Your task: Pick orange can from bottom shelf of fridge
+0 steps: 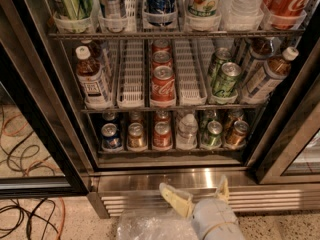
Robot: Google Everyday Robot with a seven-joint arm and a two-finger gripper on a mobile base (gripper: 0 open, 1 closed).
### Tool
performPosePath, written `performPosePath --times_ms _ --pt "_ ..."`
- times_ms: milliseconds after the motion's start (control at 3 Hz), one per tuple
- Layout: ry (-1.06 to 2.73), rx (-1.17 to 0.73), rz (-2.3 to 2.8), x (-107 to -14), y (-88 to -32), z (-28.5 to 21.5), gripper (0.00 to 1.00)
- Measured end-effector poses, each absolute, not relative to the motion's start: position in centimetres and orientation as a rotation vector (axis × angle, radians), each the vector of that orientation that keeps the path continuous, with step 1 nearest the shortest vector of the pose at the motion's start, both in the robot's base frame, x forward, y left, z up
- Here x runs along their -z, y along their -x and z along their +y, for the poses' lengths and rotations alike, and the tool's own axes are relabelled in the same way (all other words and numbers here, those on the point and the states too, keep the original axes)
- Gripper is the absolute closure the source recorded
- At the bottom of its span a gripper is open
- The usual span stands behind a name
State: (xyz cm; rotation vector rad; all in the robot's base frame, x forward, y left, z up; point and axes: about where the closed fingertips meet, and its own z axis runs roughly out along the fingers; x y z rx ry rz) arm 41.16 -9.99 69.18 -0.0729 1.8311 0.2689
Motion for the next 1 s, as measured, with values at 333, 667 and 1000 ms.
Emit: performPosePath --times_ms 333,667,1000 --pt "-0.021 -0.165 1.74 -71.5 -43.5 -14.2 0.0" --pt "-0.018 -0.172 1.75 -70.8 -43.3 -13.6 0.0" --pt "-0.026 -0.122 1.763 -68.3 -44.2 -14.3 0.0"
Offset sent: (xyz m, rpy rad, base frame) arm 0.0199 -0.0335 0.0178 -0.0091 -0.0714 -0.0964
